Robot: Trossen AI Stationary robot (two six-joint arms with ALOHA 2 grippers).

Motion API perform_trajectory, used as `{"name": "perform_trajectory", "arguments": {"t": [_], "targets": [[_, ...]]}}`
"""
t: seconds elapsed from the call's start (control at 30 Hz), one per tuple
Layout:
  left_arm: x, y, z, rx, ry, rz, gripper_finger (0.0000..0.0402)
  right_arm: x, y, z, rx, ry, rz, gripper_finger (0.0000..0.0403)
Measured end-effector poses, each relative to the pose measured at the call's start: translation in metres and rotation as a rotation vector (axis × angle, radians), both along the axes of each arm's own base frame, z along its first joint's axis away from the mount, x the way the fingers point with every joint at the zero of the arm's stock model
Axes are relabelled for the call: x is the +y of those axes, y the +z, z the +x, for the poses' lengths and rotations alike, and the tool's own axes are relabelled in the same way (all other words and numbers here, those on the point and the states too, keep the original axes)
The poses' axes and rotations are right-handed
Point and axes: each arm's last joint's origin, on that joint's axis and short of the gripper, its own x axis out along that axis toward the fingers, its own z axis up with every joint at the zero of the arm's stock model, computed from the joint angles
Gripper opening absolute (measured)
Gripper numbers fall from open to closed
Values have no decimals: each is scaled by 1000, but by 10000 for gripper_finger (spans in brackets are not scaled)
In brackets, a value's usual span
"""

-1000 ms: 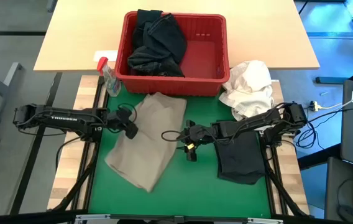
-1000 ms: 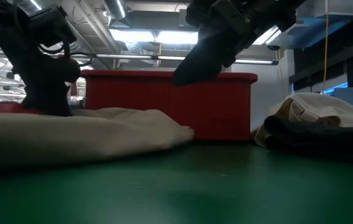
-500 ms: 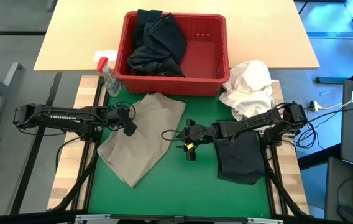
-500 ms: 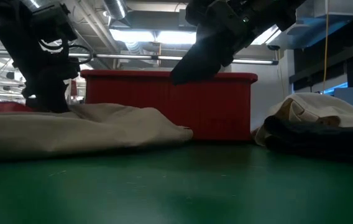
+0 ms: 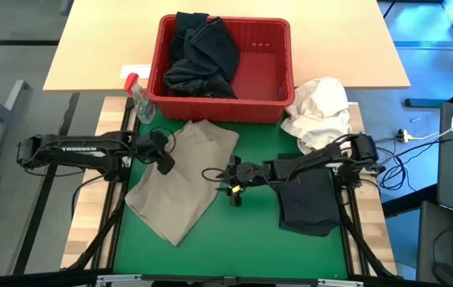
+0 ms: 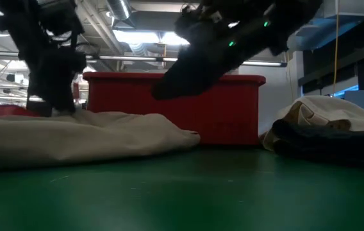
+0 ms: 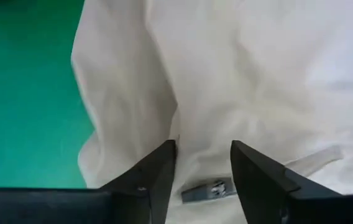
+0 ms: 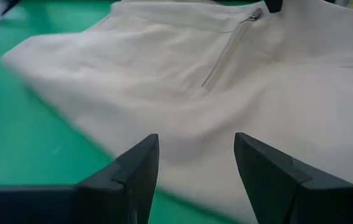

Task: Fold Laundry from Bin
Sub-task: Fold the brown shorts

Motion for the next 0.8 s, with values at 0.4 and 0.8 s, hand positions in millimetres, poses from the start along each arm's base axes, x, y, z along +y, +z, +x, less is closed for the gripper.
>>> {"name": "perform_trajectory", "arguments": {"t": [0.4, 0.8], "targets": [[-9, 22, 9, -72, -142, -22, 153, -34, -47, -2, 189, -105, 24, 209], [-58, 20, 9, -70, -358, -284, 153, -75, -55, -35, 500, -229, -20, 209]]}}
